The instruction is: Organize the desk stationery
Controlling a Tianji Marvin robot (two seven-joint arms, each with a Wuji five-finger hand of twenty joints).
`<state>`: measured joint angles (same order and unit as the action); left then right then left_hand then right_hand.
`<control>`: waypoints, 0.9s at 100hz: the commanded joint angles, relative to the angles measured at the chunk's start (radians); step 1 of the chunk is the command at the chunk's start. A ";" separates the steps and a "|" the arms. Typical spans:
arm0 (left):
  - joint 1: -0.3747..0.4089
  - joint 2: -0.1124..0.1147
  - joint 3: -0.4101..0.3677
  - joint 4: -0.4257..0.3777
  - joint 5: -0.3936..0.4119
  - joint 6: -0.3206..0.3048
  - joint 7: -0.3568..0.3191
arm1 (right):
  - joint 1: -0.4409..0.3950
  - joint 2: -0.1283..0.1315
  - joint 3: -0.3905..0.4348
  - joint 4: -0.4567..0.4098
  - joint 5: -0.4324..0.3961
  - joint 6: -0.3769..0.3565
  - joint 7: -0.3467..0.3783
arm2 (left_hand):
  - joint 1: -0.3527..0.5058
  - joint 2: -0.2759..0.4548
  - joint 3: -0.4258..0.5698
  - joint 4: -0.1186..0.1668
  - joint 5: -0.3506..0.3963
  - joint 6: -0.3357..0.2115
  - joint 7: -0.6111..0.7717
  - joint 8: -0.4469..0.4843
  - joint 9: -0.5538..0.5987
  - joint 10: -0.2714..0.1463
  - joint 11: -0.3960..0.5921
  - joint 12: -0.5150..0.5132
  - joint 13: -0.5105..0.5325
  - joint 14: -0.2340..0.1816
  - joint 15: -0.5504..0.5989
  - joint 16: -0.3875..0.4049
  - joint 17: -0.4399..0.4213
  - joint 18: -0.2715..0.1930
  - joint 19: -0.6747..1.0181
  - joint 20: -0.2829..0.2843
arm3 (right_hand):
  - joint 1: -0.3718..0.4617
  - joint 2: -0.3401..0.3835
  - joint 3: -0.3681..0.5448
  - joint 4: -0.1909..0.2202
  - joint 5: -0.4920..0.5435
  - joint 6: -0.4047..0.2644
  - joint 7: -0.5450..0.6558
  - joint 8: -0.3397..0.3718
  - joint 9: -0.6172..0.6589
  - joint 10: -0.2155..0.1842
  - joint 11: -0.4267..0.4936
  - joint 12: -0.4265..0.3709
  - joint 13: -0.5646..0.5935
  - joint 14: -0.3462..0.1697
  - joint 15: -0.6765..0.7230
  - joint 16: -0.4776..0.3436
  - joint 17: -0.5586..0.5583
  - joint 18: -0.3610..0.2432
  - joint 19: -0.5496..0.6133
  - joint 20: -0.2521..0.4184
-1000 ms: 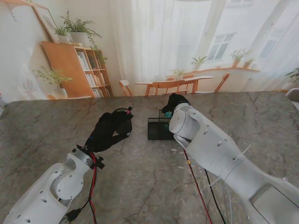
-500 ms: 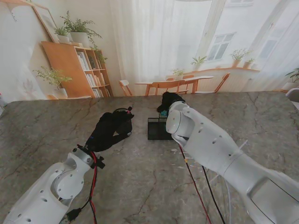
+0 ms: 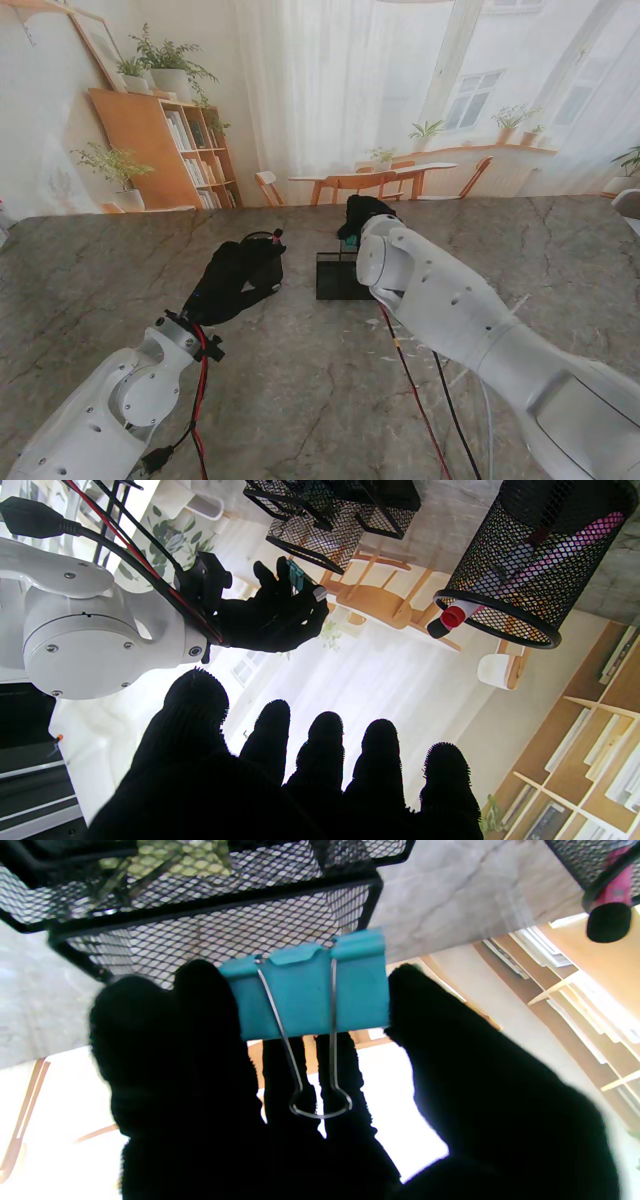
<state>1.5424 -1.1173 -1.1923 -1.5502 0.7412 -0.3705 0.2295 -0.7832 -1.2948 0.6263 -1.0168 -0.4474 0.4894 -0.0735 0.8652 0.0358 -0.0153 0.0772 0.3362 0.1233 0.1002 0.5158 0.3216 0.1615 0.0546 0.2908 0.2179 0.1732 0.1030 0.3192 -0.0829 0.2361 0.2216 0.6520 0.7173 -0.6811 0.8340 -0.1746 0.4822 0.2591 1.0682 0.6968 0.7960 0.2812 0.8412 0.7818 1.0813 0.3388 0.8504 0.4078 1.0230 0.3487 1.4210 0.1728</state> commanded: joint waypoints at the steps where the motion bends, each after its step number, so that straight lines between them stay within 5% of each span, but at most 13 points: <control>1: -0.001 -0.001 0.005 0.004 -0.005 0.005 -0.004 | -0.001 0.014 0.008 -0.012 -0.011 -0.001 0.018 | 0.027 0.083 -0.027 -0.121 0.013 -0.006 0.006 0.005 0.006 0.000 -0.003 0.003 0.018 -0.009 0.002 0.009 -0.014 -0.013 0.003 -0.002 | 0.205 0.026 0.086 0.046 -0.034 -0.008 0.000 0.008 -0.026 -0.005 0.012 -0.015 -0.017 -0.203 0.059 0.009 0.014 -0.235 -0.002 -0.030; 36: -0.004 0.000 0.010 0.004 -0.010 0.009 -0.014 | 0.002 0.022 0.009 0.016 -0.021 -0.022 0.028 | 0.027 0.084 -0.027 -0.121 0.012 -0.006 0.006 0.005 0.006 -0.002 -0.003 0.003 0.017 -0.008 0.002 0.009 -0.014 -0.013 0.001 -0.002 | 0.140 0.115 -0.011 0.086 -0.059 0.010 -0.112 0.035 -0.117 0.005 -0.007 -0.034 -0.119 -0.173 0.034 0.022 -0.102 -0.195 -0.018 -0.012; 52: -0.007 0.000 0.012 0.006 -0.012 0.010 -0.015 | 0.003 0.023 0.007 0.017 -0.015 -0.037 0.034 | 0.026 0.083 -0.027 -0.121 0.012 -0.006 0.006 0.005 0.005 -0.002 -0.003 0.003 0.017 -0.009 0.002 0.009 -0.015 -0.013 0.001 -0.002 | 0.004 0.173 -0.043 0.148 0.001 0.030 -0.354 0.148 -0.164 0.023 -0.042 -0.092 -0.159 -0.126 0.033 0.035 -0.160 -0.129 -0.017 0.055; 77: -0.007 -0.001 0.013 0.006 -0.011 0.010 -0.013 | 0.002 0.035 0.007 0.012 -0.018 -0.070 0.059 | 0.025 0.083 -0.027 -0.120 0.012 -0.006 0.006 0.005 0.005 -0.001 -0.004 0.003 0.018 -0.009 0.002 0.009 -0.014 -0.013 0.001 -0.001 | -0.093 0.206 -0.146 0.149 0.016 0.012 -0.638 0.176 -0.217 0.044 -0.170 -0.113 -0.229 -0.065 0.028 0.060 -0.269 0.012 0.037 0.172; 90: -0.007 -0.001 0.013 0.006 -0.011 0.009 -0.011 | 0.000 0.040 0.007 0.002 -0.020 -0.068 0.072 | 0.028 0.084 -0.026 -0.120 0.012 -0.005 0.006 0.005 0.006 -0.001 -0.003 0.003 0.018 -0.009 0.002 0.009 -0.014 -0.012 0.001 -0.001 | -0.121 0.224 -0.192 0.150 0.011 0.002 -0.709 0.173 -0.241 0.058 -0.221 -0.118 -0.254 -0.040 0.029 0.069 -0.295 0.035 0.055 0.214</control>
<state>1.5346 -1.1165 -1.1831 -1.5462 0.7332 -0.3637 0.2168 -0.7838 -1.2608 0.6318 -1.0038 -0.4653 0.4224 -0.0202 0.8652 0.0358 -0.0153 0.0772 0.3362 0.1233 0.1002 0.5158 0.3216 0.1615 0.0546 0.2908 0.2179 0.1731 0.1030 0.3192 -0.0829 0.2361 0.2217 0.6520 0.6186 -0.4867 0.6777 -0.0629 0.4857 0.2755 0.3988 0.8536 0.5859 0.3227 0.6586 0.6779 0.8508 0.2727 0.8651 0.4615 0.7414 0.3478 1.4322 0.3516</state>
